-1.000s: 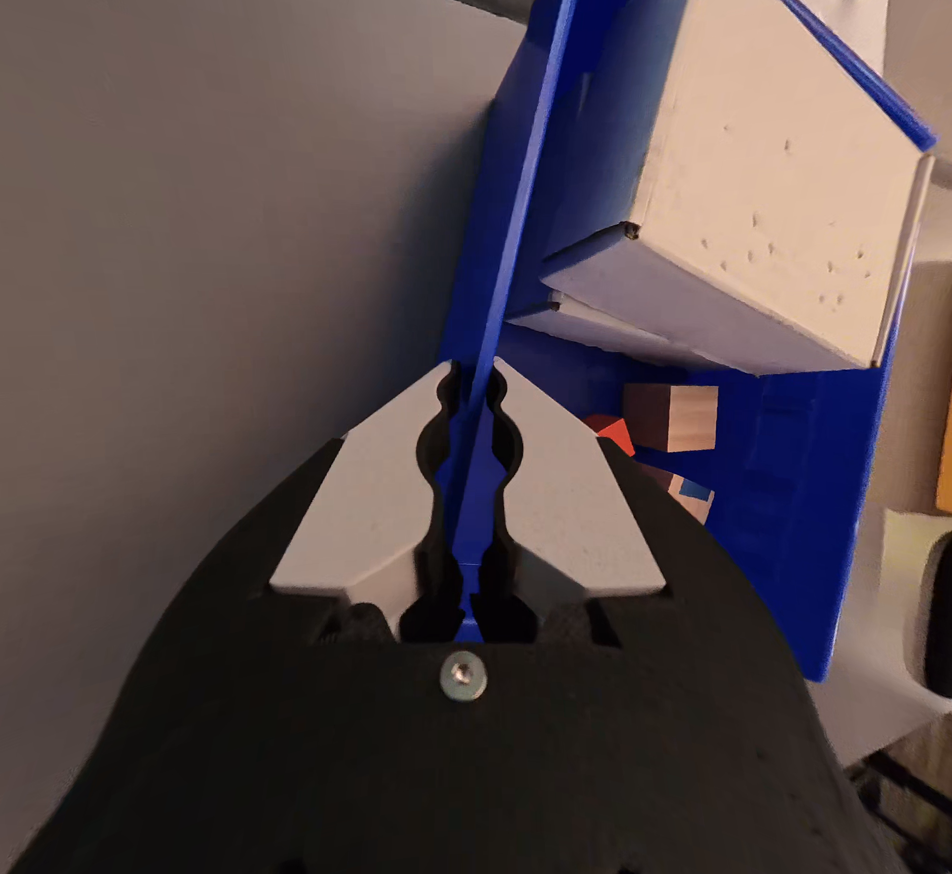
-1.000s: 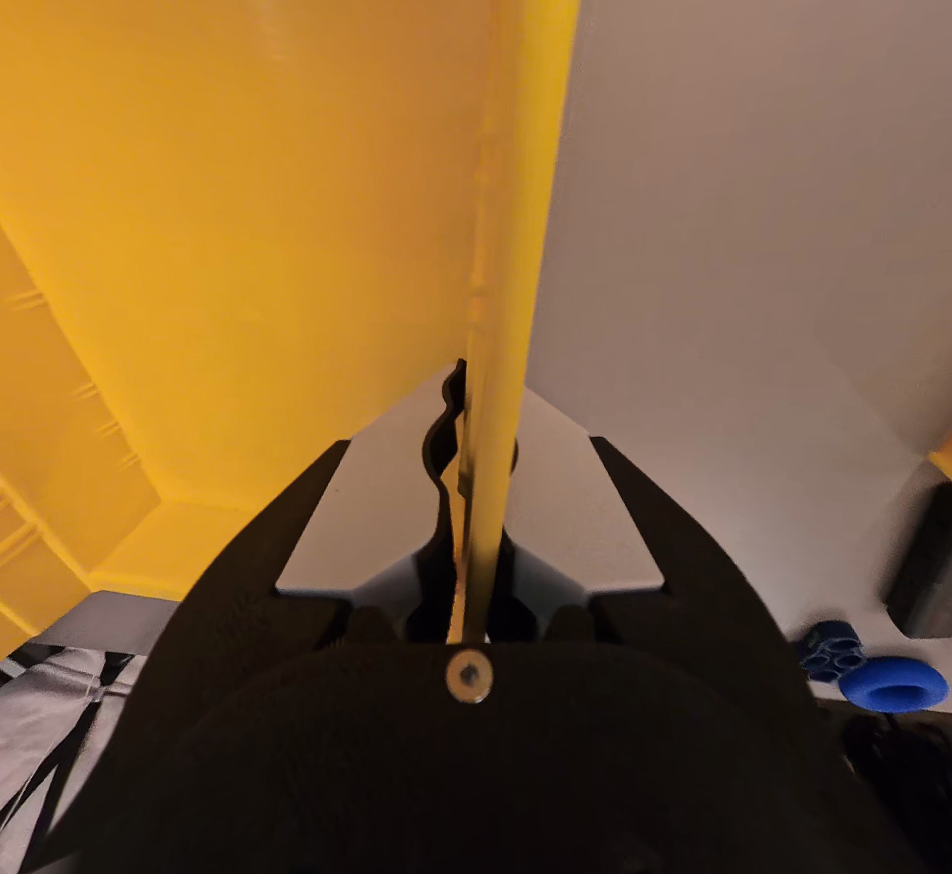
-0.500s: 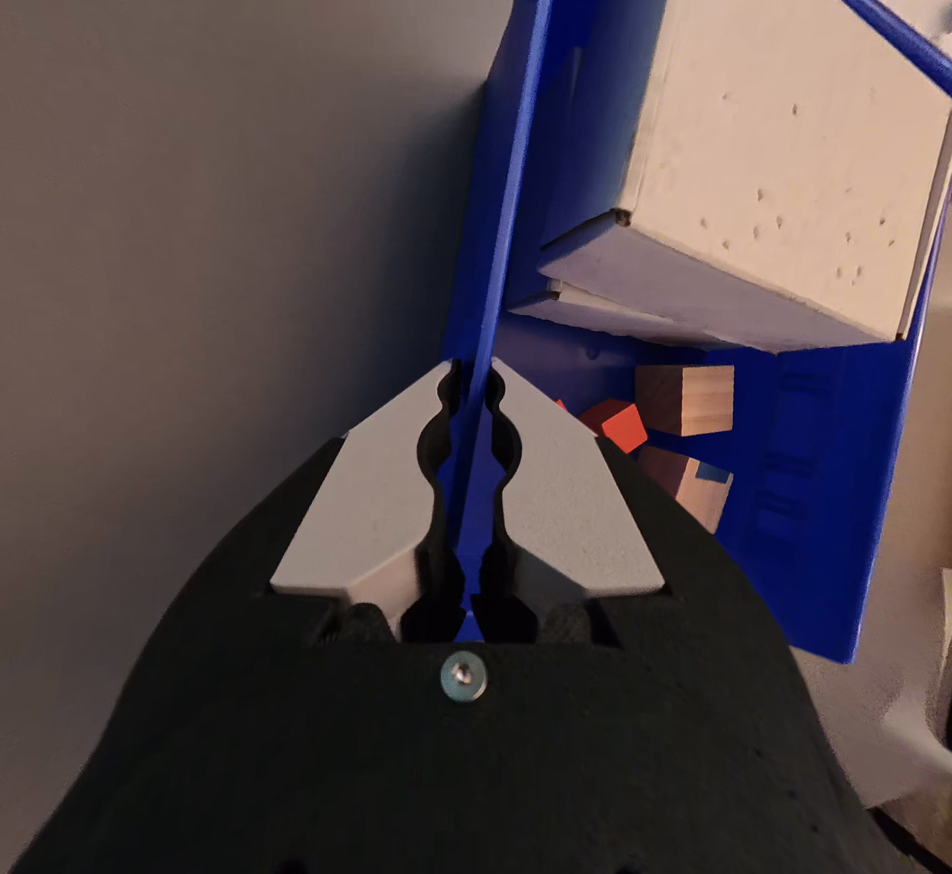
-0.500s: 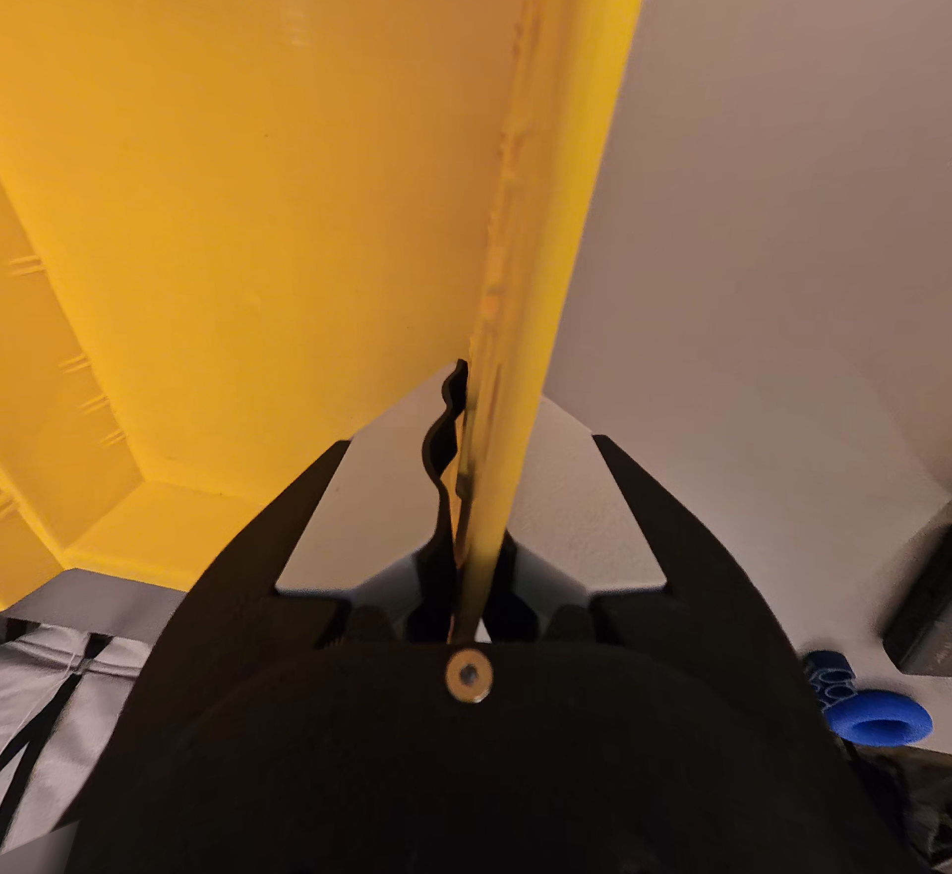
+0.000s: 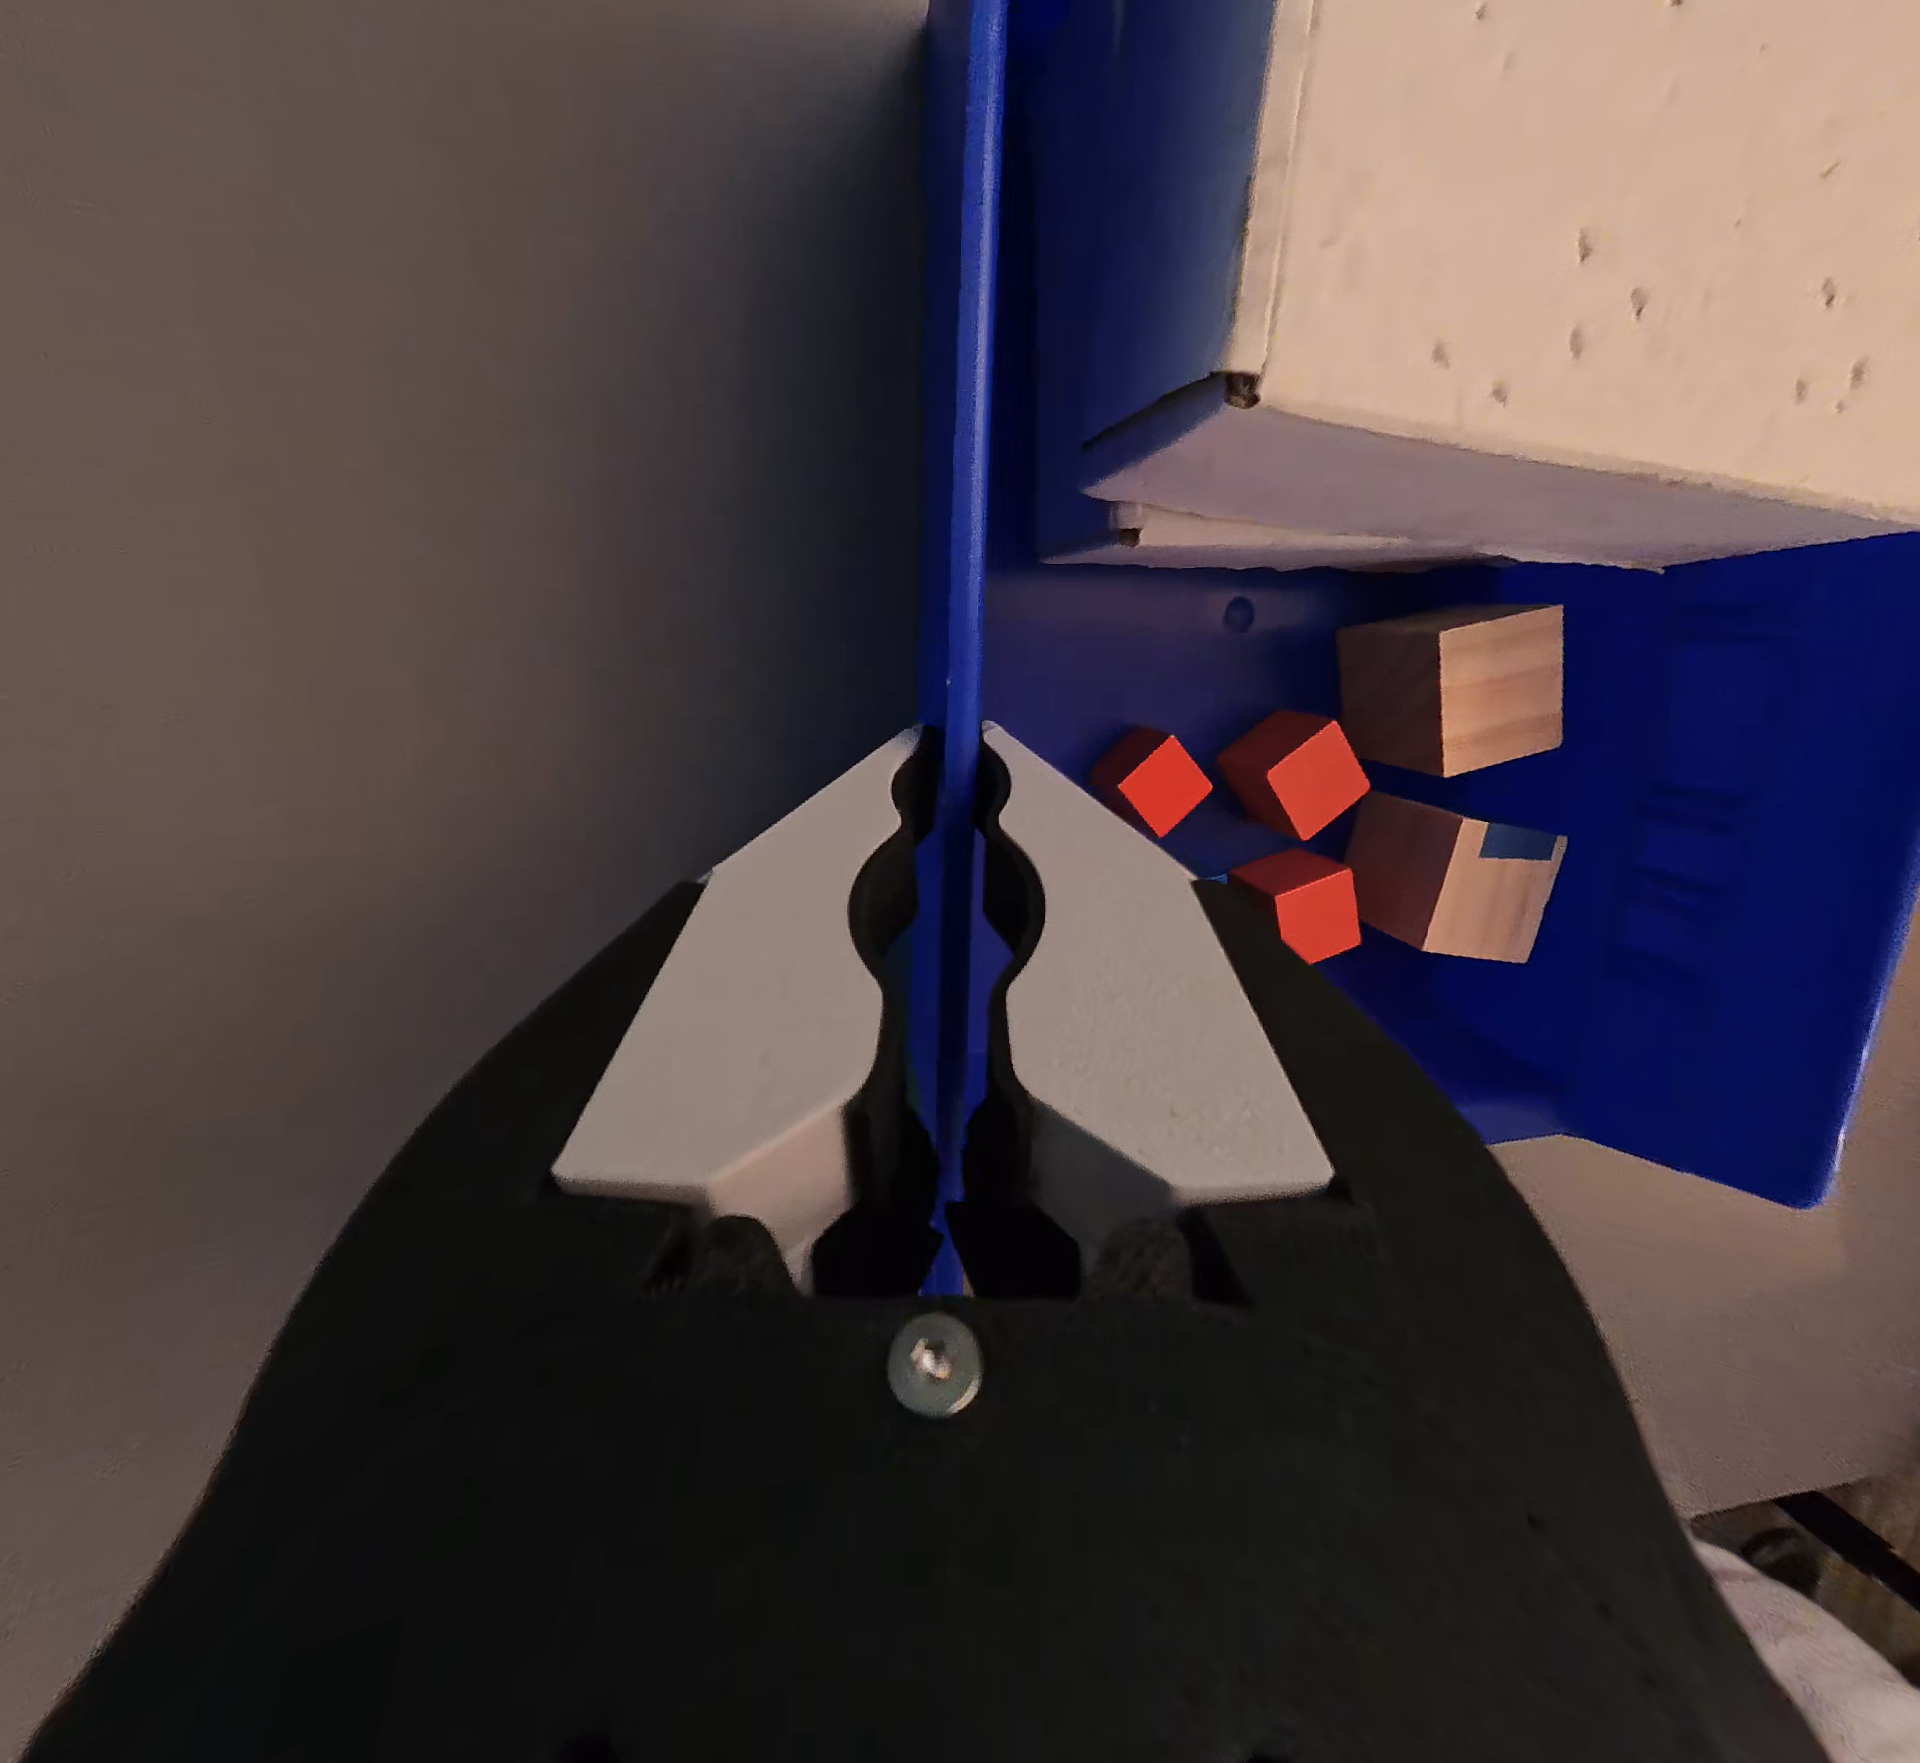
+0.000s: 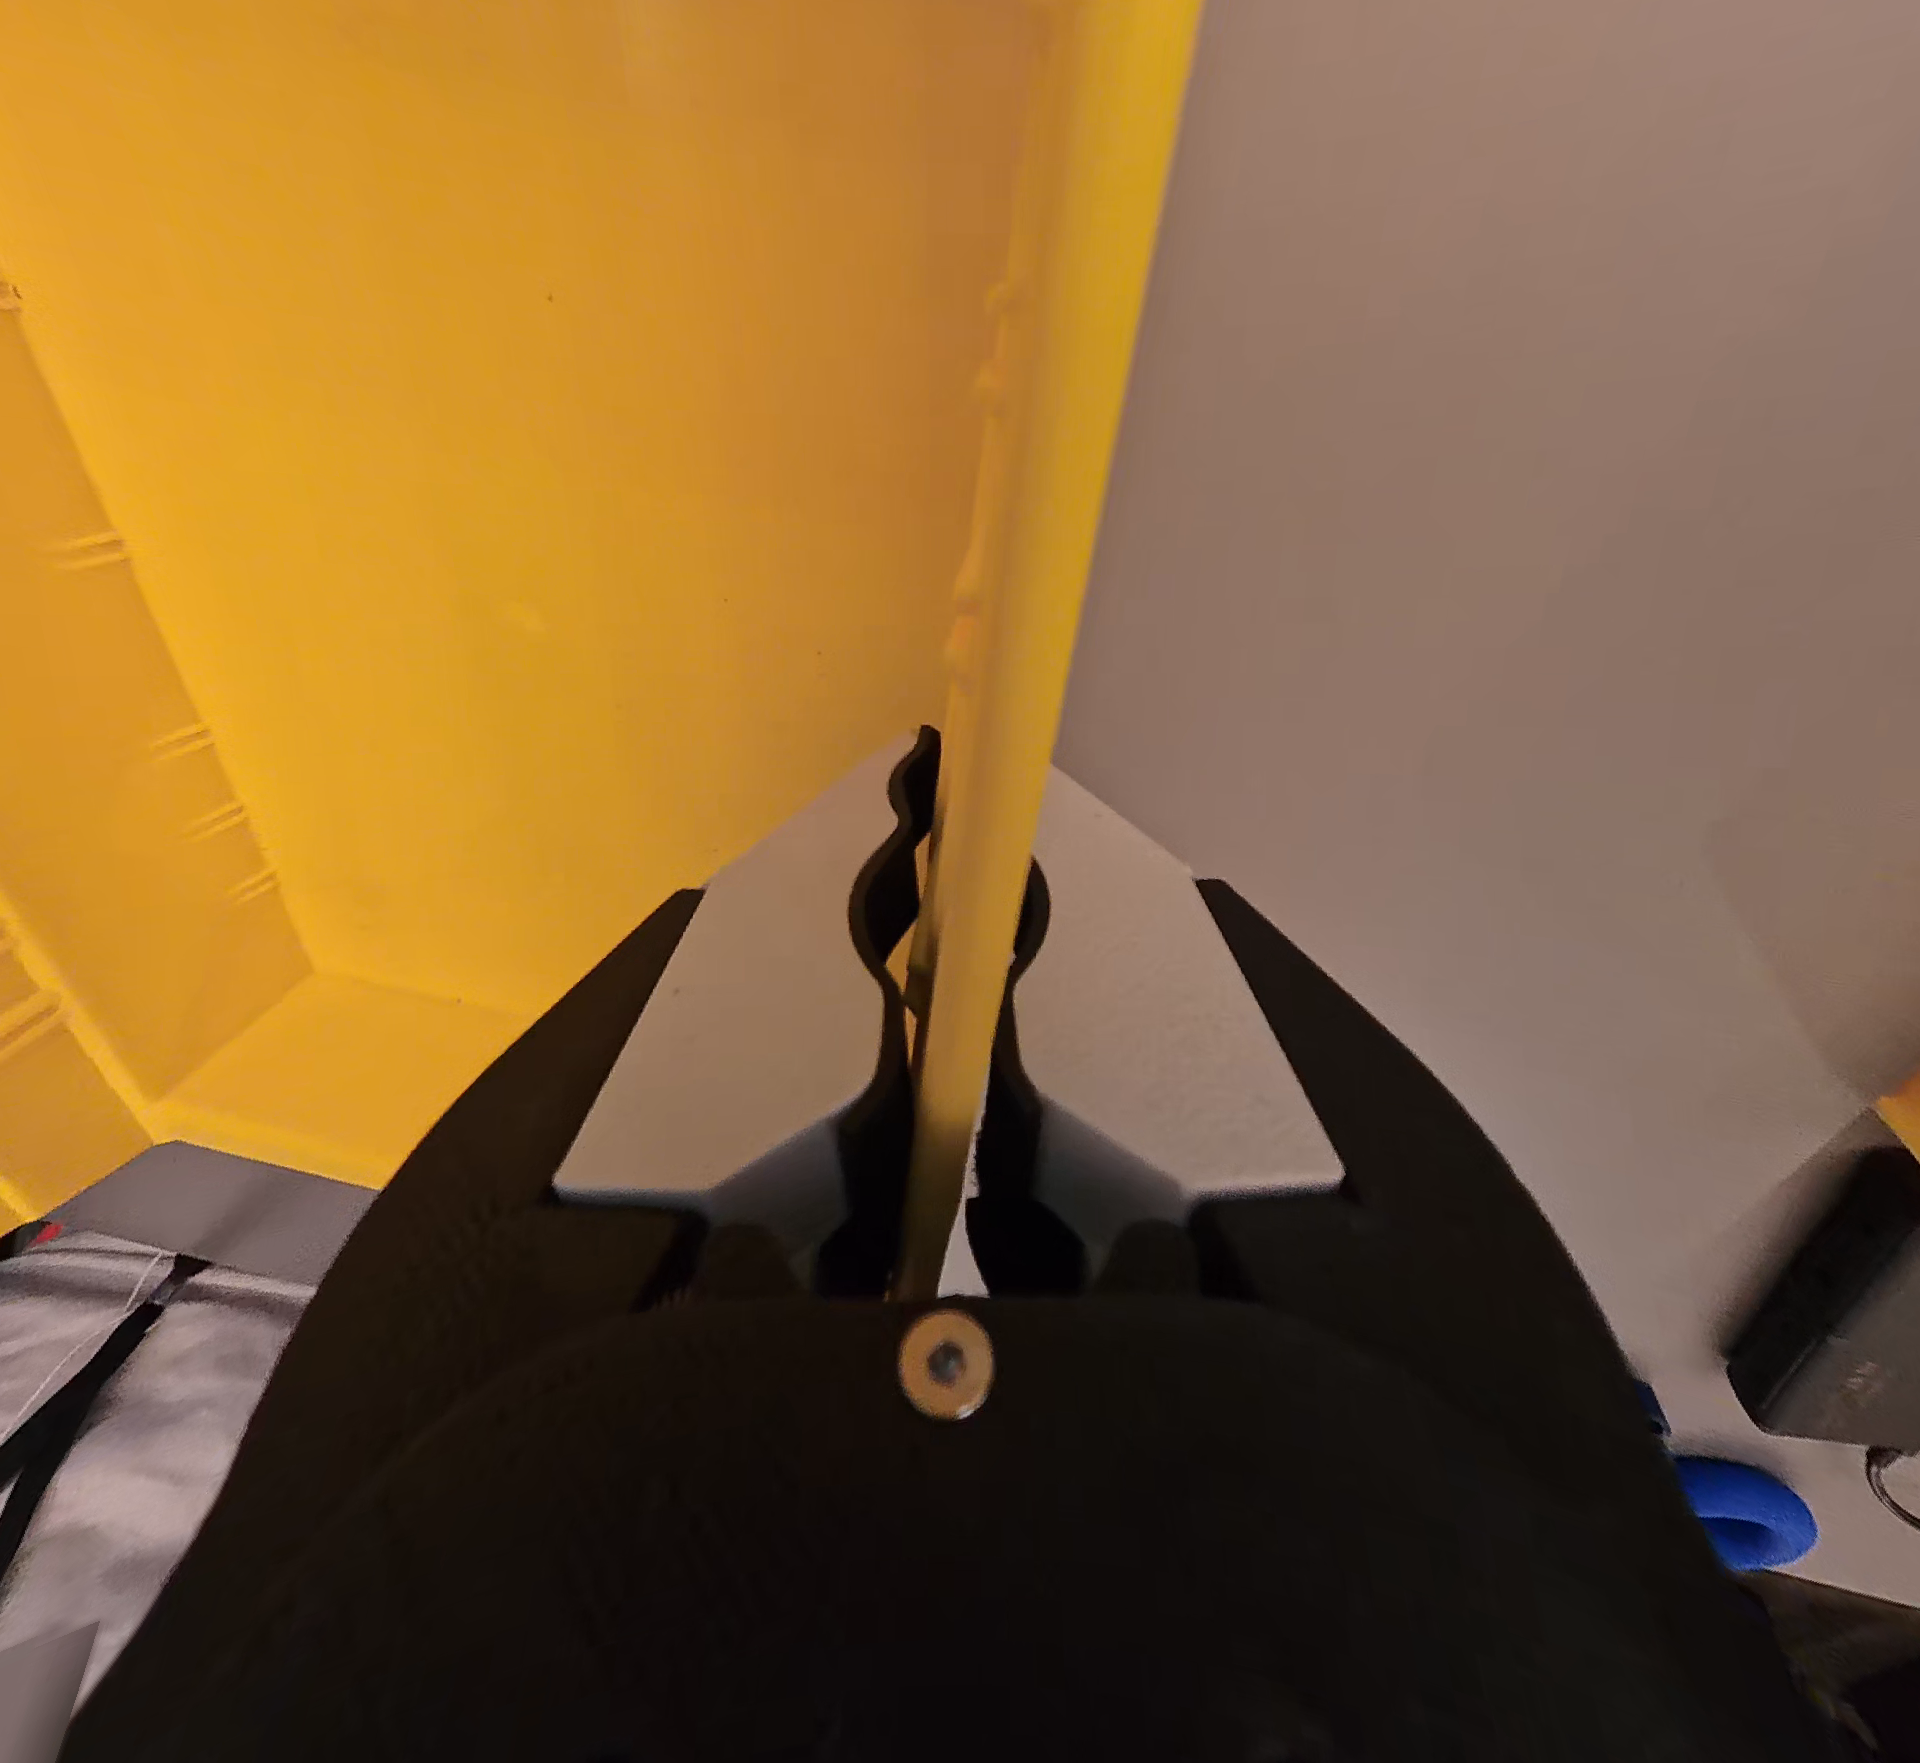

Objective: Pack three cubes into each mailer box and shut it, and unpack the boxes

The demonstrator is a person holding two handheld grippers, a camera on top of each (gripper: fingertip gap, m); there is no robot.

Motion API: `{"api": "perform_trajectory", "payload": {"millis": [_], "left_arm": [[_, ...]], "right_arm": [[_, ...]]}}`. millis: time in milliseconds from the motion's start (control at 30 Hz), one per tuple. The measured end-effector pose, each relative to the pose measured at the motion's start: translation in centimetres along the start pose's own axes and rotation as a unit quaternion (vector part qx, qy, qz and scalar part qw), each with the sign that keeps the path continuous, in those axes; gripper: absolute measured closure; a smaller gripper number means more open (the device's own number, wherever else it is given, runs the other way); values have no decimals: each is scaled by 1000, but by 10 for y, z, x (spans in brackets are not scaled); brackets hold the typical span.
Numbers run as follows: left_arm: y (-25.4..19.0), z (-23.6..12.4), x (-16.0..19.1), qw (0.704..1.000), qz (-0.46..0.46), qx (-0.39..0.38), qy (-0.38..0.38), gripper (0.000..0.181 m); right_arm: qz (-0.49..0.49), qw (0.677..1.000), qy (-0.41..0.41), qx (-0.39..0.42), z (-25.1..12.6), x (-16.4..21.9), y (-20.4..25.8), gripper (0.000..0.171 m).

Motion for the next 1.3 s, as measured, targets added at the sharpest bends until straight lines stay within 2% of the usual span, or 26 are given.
{"api": "perform_trajectory", "payload": {"millis": [767, 967, 1133, 1233, 1300], "left_arm": [[18, -2, -2, 999, -27, -21, -13, 177], [16, 0, -4, 998, 3, -62, 13, 178], [16, -13, -10, 997, 4, -78, -17, 175], [11, -36, -17, 992, 37, -110, -54, 175], [3, -60, -27, 983, 68, -135, -107, 175]], "right_arm": [[-16, 1000, -19, -8, -5, -1, -24, 165], [-45, 998, -49, -10, -6, -3, -24, 153], [-41, 994, -104, 8, -21, -3, -24, 139], [-34, 987, -155, 35, -45, -2, -28, 129], [-33, 975, -212, 65, -71, -4, -29, 128]]}}
Point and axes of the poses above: each gripper's, where its closed fingertips meet, z out along the fingers, x out of its underside, y = z × x across the jaws, the point moved 5 cm from there along -z, back along the fingers, and after that the axes turned 14 degrees about z, right-handed, at the moved point
